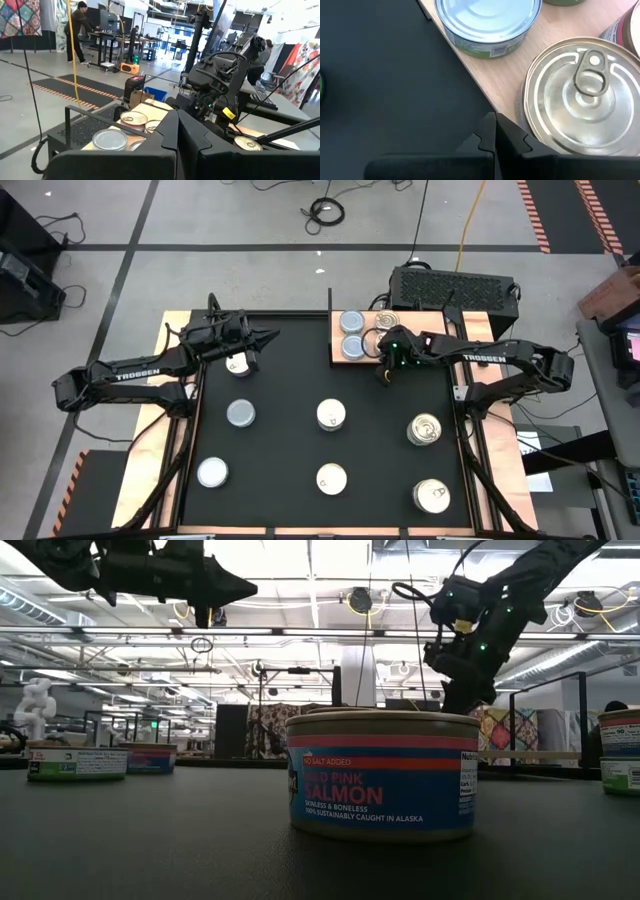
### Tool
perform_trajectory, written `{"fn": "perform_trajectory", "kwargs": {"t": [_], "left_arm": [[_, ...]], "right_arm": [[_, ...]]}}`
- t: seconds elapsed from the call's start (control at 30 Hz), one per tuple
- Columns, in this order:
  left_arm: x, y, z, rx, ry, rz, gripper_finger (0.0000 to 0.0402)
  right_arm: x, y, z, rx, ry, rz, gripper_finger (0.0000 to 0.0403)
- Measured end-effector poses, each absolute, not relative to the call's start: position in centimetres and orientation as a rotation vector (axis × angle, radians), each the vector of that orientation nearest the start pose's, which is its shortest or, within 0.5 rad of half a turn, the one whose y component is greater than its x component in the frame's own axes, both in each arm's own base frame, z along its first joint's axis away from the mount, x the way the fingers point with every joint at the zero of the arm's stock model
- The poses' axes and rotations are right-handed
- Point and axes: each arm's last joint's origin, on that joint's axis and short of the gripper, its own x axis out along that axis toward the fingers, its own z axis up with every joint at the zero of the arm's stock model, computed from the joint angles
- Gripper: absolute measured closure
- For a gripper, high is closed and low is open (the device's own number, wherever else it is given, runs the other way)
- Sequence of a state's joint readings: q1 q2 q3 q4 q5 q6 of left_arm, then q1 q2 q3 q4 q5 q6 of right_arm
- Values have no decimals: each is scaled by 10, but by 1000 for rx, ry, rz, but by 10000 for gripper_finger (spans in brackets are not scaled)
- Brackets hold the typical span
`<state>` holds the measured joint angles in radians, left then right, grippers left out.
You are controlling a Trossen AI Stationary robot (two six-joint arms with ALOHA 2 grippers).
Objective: Stack canned seafood by type on shelf
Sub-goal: Put the blue pink tuna can on the shelf, then stack the blue pink tuna can on top of the other blue pink tuna can on the shelf
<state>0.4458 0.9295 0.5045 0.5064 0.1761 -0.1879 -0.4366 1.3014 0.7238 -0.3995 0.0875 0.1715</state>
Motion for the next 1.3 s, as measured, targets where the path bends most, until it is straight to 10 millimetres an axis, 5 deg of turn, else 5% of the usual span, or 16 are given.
{"fn": "perform_trajectory", "kwargs": {"t": [0.43, 0.67, 0.9, 1.3], "left_arm": [[188, 84, 277, -177, -104, 257, 400], [188, 80, 277, -202, -23, 144, 400], [182, 75, 284, -317, 314, 109, 400], [183, 77, 269, -225, 462, 140, 347]], "right_arm": [[216, -105, 195, 304, 959, -603, 403], [223, -99, 211, 296, 973, -569, 403], [247, -50, 230, 252, 934, -291, 403], [261, 47, 242, 211, 776, -72, 403]]}}
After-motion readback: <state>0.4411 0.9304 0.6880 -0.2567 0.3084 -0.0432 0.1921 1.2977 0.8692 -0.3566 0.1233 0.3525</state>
